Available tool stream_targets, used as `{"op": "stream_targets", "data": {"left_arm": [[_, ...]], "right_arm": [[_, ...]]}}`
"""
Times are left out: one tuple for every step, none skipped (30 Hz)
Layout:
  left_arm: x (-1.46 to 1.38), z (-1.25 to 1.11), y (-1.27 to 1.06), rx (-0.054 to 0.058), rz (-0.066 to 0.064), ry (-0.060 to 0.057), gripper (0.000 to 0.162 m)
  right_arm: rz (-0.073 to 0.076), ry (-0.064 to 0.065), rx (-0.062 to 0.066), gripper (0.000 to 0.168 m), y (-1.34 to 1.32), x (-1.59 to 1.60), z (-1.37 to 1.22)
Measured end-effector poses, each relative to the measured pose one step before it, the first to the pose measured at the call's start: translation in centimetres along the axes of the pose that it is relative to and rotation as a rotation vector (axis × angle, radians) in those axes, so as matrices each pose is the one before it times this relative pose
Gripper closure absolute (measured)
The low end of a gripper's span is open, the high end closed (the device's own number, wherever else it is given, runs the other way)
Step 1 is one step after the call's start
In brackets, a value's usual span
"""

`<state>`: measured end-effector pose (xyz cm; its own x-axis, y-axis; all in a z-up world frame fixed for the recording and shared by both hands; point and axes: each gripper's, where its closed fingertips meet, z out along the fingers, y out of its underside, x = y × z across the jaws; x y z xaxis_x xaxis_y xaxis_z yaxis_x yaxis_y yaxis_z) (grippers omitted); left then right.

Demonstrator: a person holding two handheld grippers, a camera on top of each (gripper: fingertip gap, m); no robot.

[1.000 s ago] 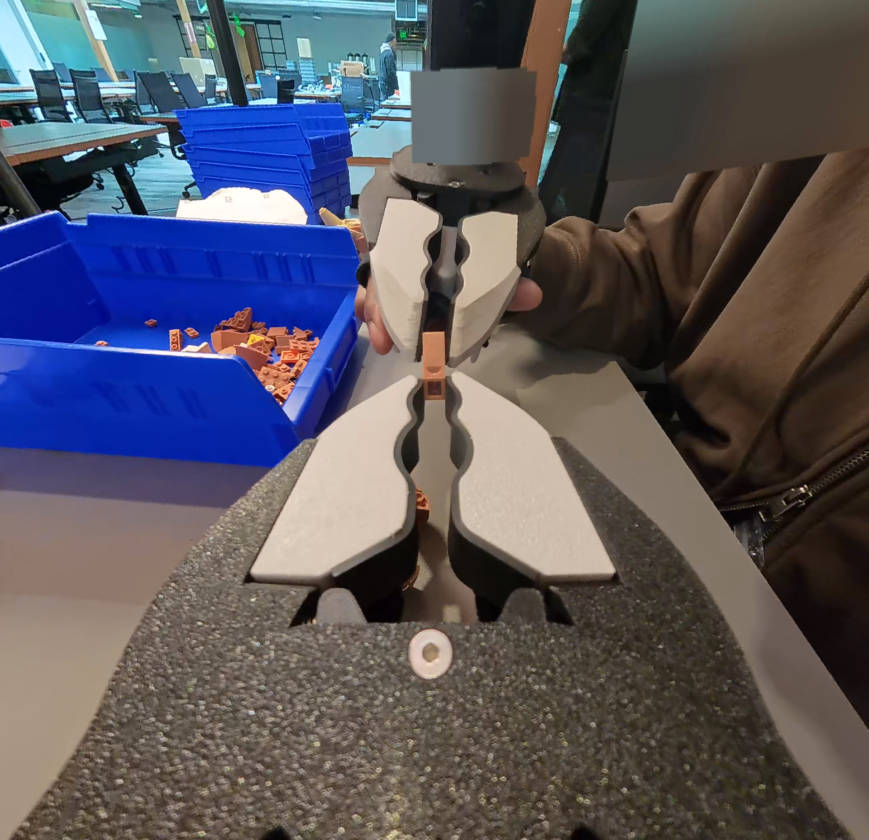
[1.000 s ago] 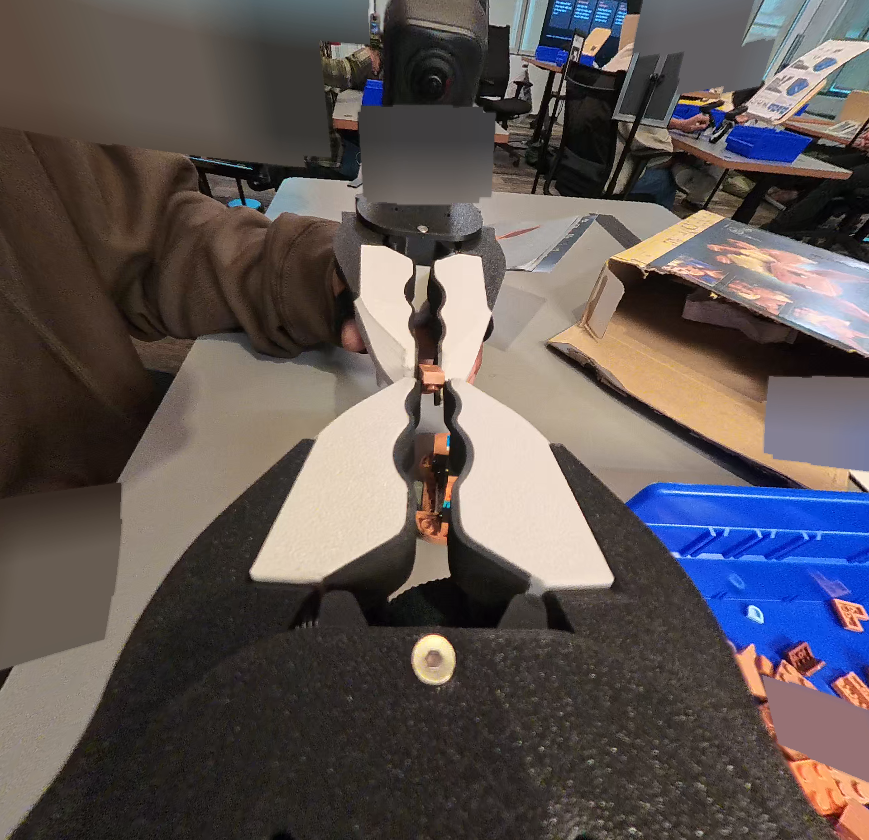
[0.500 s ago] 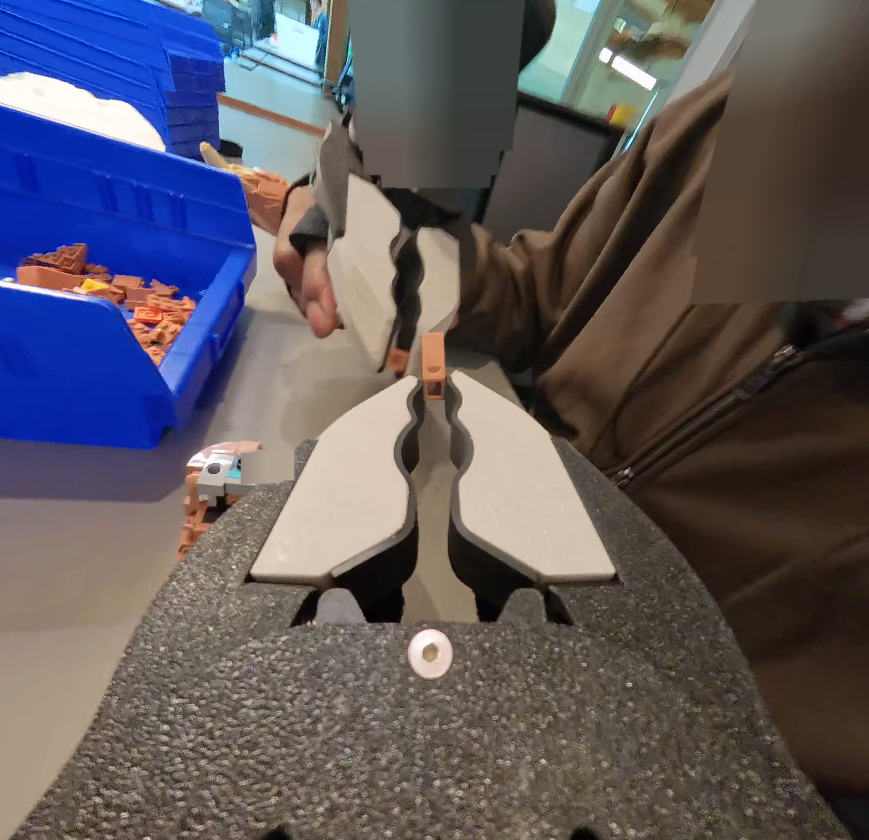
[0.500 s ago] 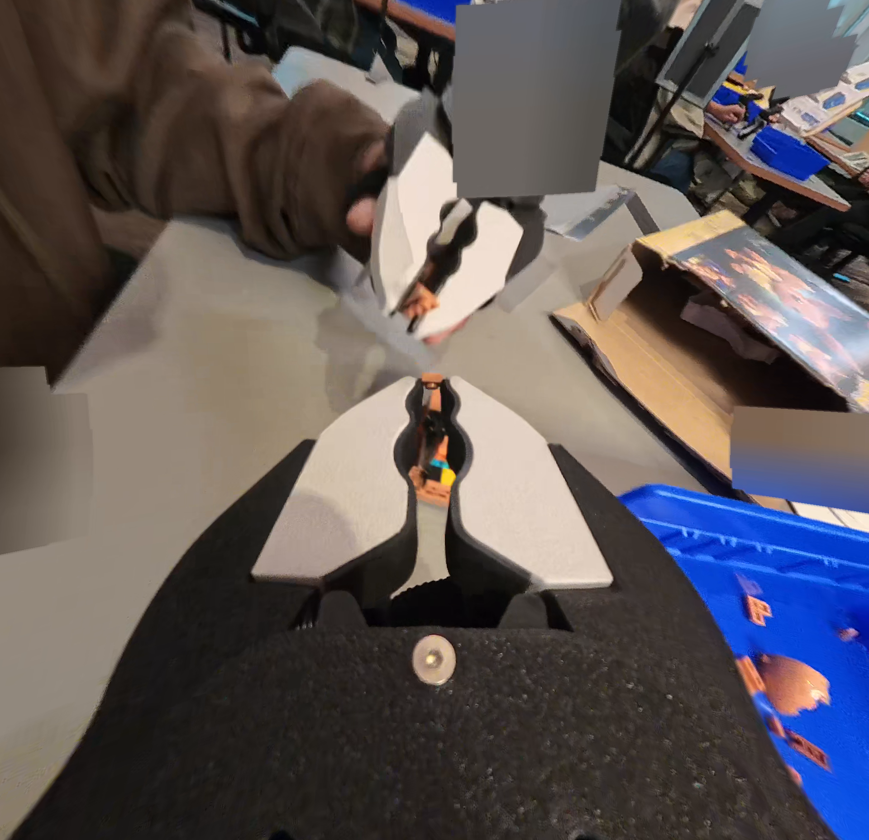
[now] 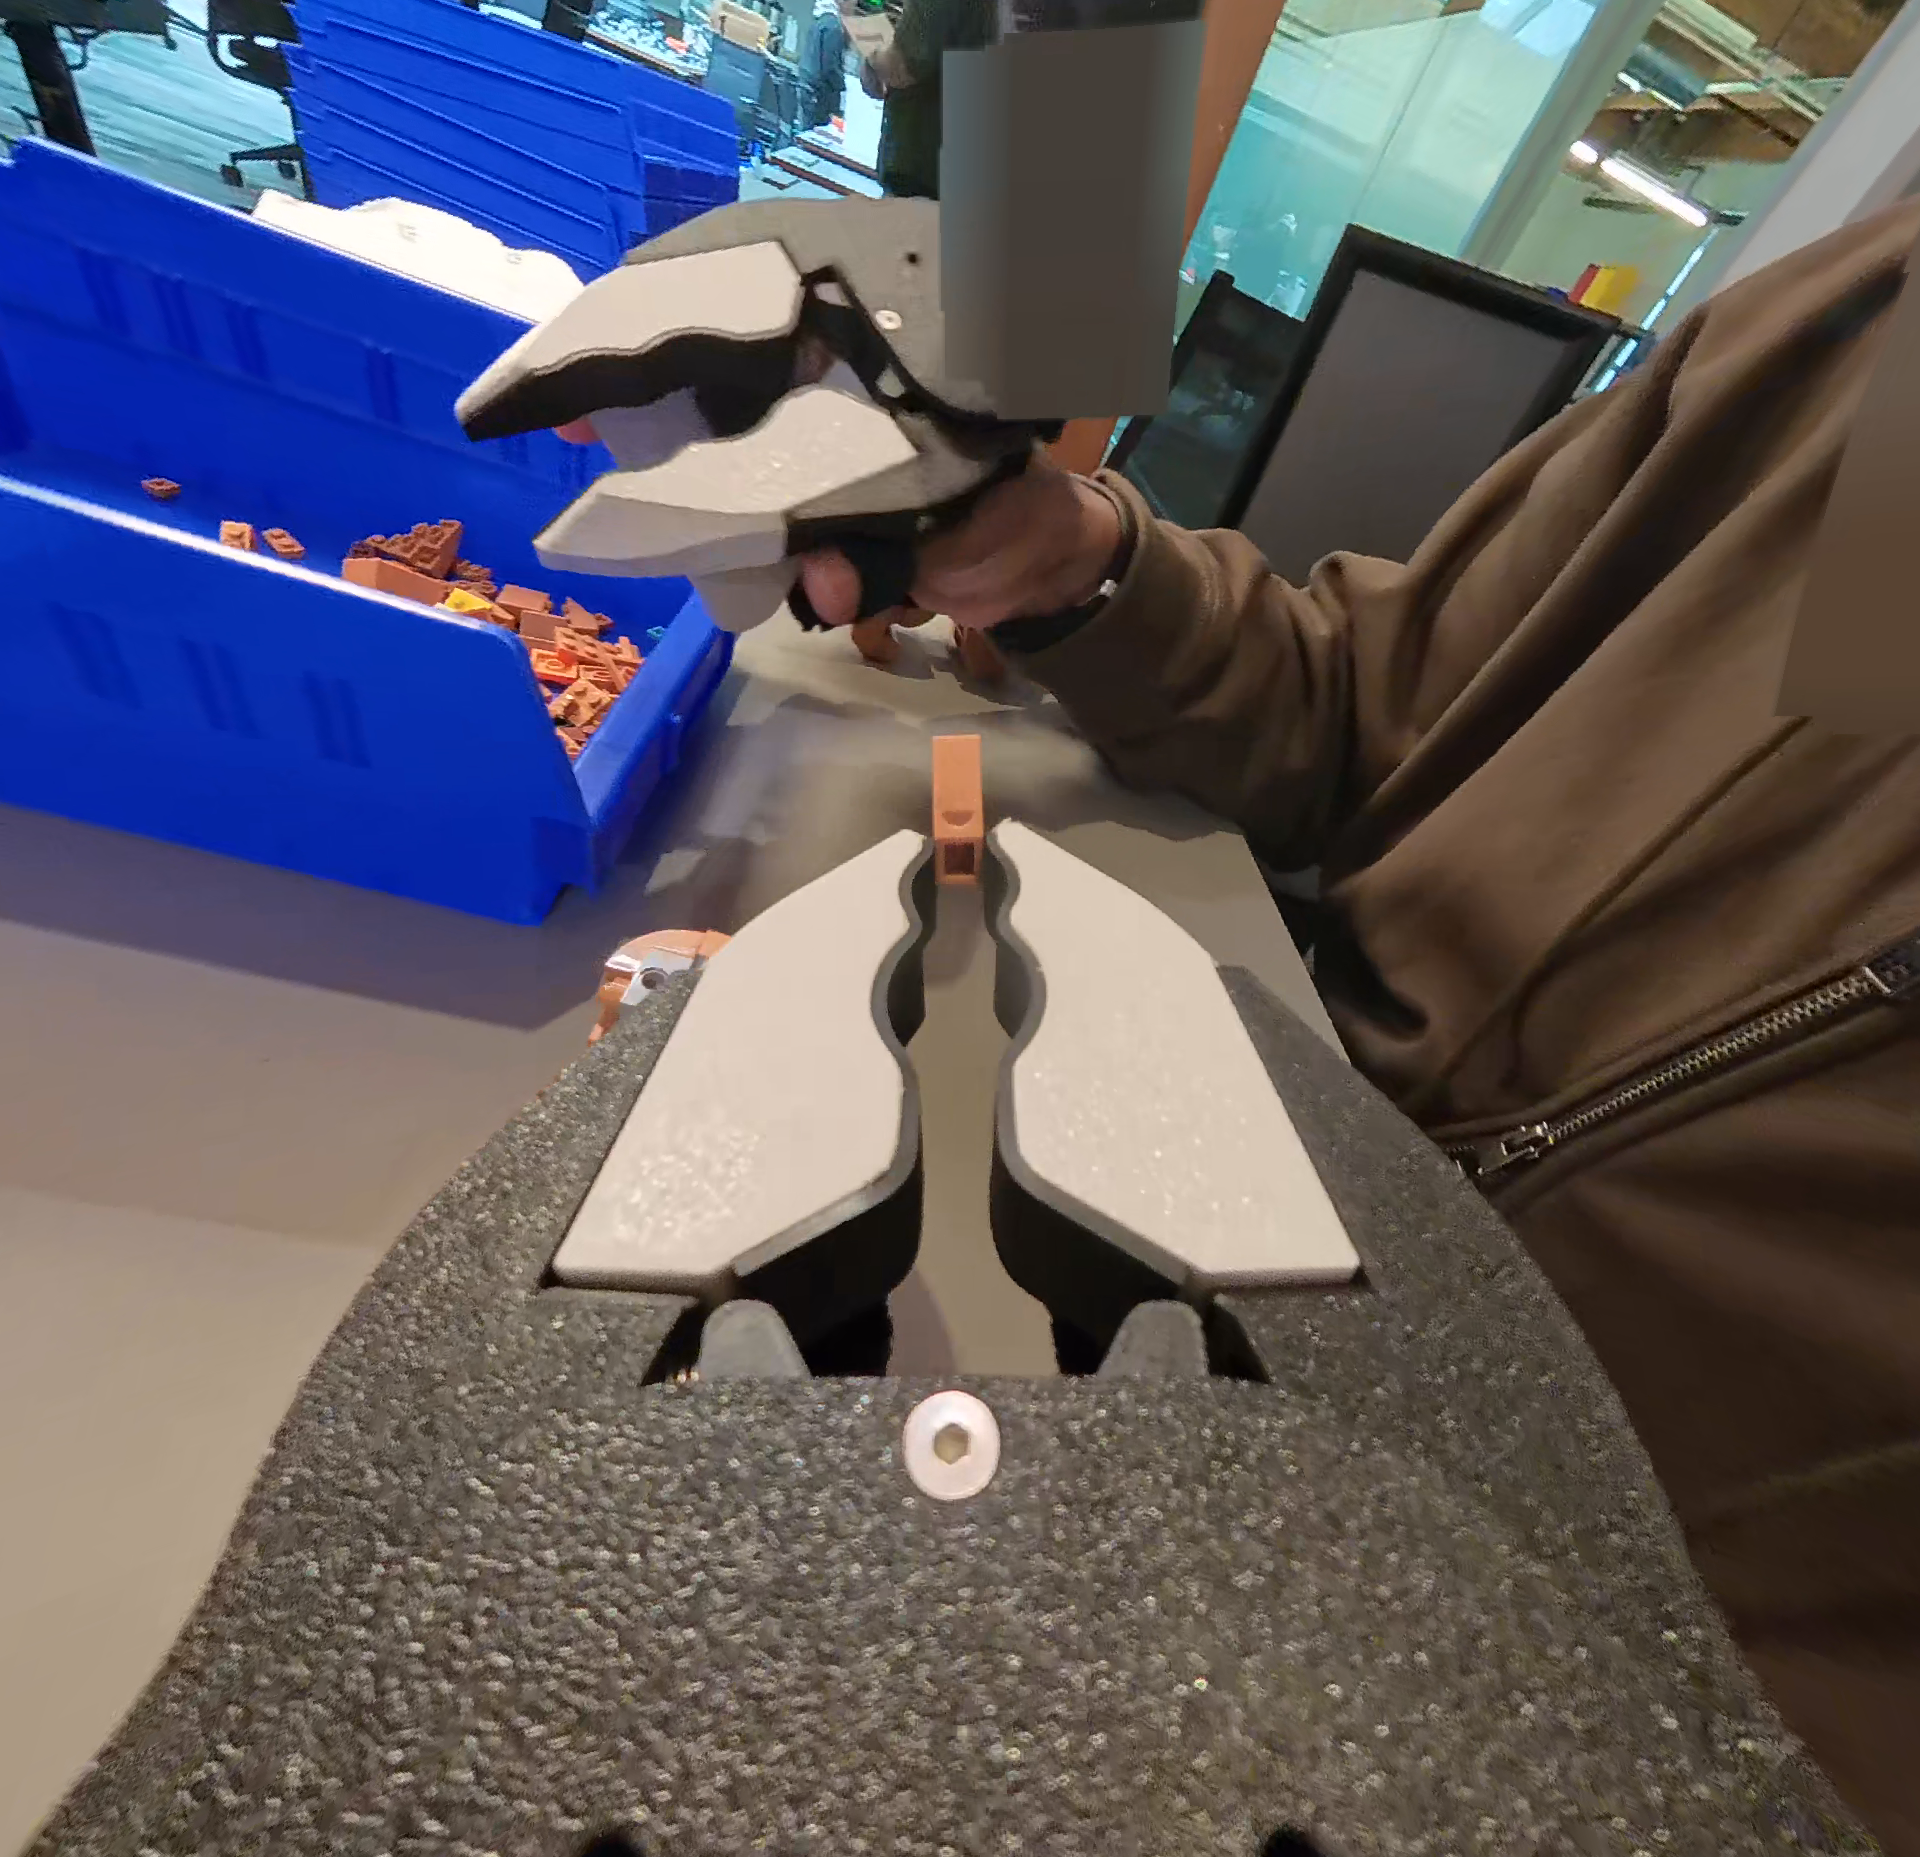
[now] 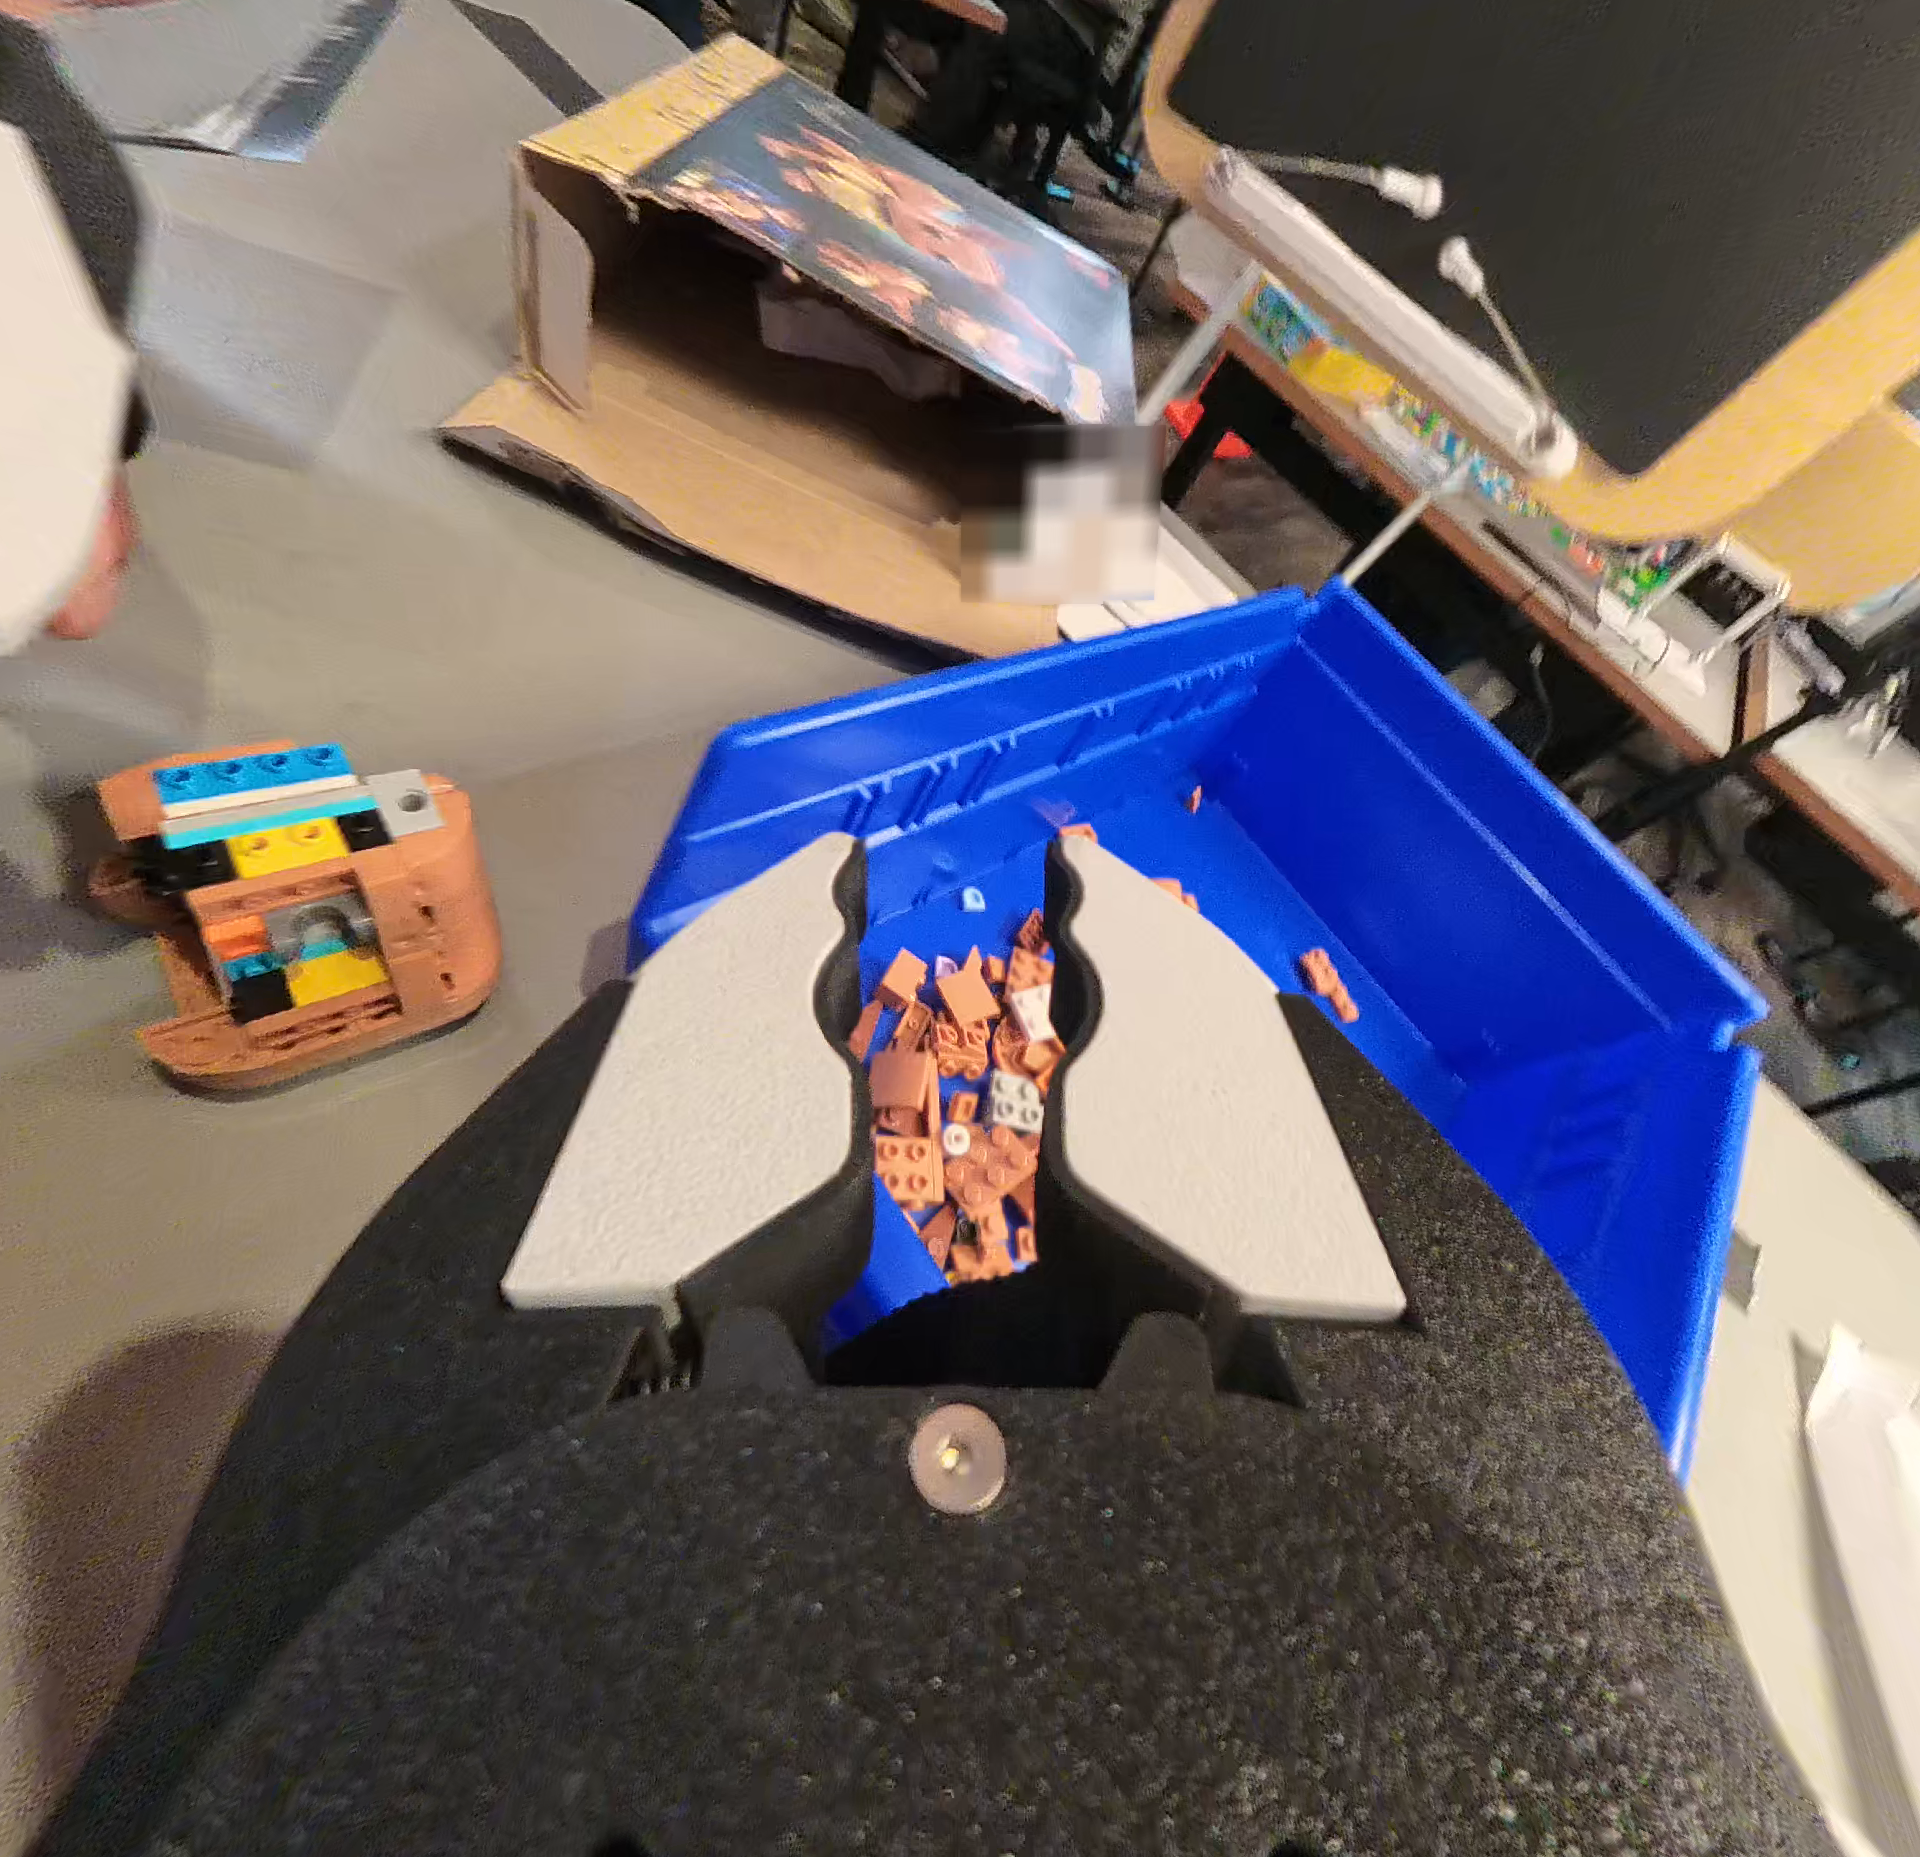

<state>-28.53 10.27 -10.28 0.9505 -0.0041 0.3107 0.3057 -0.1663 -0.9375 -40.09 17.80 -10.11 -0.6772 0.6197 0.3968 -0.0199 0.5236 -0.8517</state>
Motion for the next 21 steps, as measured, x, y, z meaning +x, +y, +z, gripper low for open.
{"op": "stream_targets", "data": {"left_arm": [[-0.212, -0.013, -0.059, 0.0075, -0.0121, -0.0093, 0.154], [-0.183, -0.012, -0.089, 0.0089, -0.016, -0.0069, 0.154], [-0.08, 0.007, -0.032, 0.0053, -0.0195, 0.0013, 0.154], [0.031, 0.056, 0.046, -0.0005, -0.0168, 0.0069, 0.154], [0.05, 0.097, 0.159, -0.0086, -0.0101, 0.0053, 0.154], [0.049, 0.139, 0.256, -0.0155, -0.0001, 0.0023, 0.154], [0.073, 0.156, 0.287, -0.0176, 0.004, 0.0019, 0.154], [0.1, 0.141, 0.217, -0.0138, 0.0045, 0.0027, 0.154], [0.173, 0.135, 0.166, -0.0114, 0.0001, 0.0078, 0.154], [0.086, 0.101, 0.12, -0.0088, -0.004, 0.005, 0.154], [-0.026, 0.061, 0.11, -0.0066, -0.0053, -0.0017, 0.154], [-0.07, 0.024, 0.092, -0.0057, -0.0062, -0.0027, 0.154], [-0.077, 0.013, 0.083, -0.0046, -0.0071, -0.0021, 0.154], [-0.085, 0.011, 0.102, -0.0053, -0.0099, -0.0022, 0.154], [-0.1, 0.048, 0.144, -0.0088, -0.01, -0.0038, 0.154], [-0.155, 0.059, 0.171, -0.0114, -0.0075, -0.0092, 0.154], [-0.141, 0.064, 0.185, -0.0132, -0.0041, -0.0098, 0.154], [-0.145, 0.041, 0.176, -0.0115, -0.0053, -0.0097, 0.154], [-0.199, 0.011, 0.161, -0.0113, -0.0089, -0.0107, 0.154], [-0.172, 0.036, 0.16, -0.0109, -0.0057, -0.0107, 0.154], [-0.152, 0.057, 0.155, -0.0105, 0.0003, -0.0109, 0.154]], "right_arm": [[-0.0384, -0.0094, 0.0199, 0.135, -0.498, -0.537, -0.095], [-0.0464, -0.0272, 0.0298, 0.134, -0.659, -0.87, -0.127], [-0.055, -0.0411, 0.041, 0.135, -0.82, -1.162, -0.16], [-0.0609, -0.0473, 0.0447, 0.136, -0.874, -1.334, -0.14], [-0.0626, -0.0482, 0.0416, 0.138, -0.849, -1.397, -0.092], [-0.0604, -0.0438, 0.0374, 0.139, -0.789, -1.326, -0.022], [-0.0555, -0.0353, 0.0317, 0.14, -0.712, -1.142, 0.019], [-0.0498, -0.0247, 0.022, 0.142, -0.531, -0.892, 0.057], [-0.0465, -0.0133, 0.0145, 0.146, -0.371, -0.639, 0.056], [-0.0426, -0.0026, 0.0132, 0.149, -0.297, -0.395, 0.02], [-0.0355, -0.0037, 0.0144, 0.152, -0.272, -0.329, -0.027], [-0.0267, -0.007, 0.0125, 0.154, -0.228, -0.303, -0.034], [-0.0195, -0.0071, 0.008, 0.156, -0.17, -0.26, -0.011], [-0.0172, -0.0079, 0.0057, 0.157, -0.136, -0.252, 0.007], [-0.0179, -0.006, 0.0037, 0.157, -0.128, -0.232, 0.033], [-0.0157, -0.0073, 0.0009, 0.159, -0.084, -0.254, 0.055], [-0.0117, -0.0097, -0.0056, 0.16, 0.032, -0.27, 0.088], [-0.0133, -0.0041, -0.0129, 0.161, 0.162, -0.177, 0.116], [-0.014, -0.0006, -0.0144, 0.161, 0.207, -0.116, 0.112], [-0.0096, -0.0027, -0.0125, 0.161, 0.191, -0.126, 0.1], [-0.0069, -0.0036, -0.0104, 0.162, 0.168, -0.126, 0.085]]}}
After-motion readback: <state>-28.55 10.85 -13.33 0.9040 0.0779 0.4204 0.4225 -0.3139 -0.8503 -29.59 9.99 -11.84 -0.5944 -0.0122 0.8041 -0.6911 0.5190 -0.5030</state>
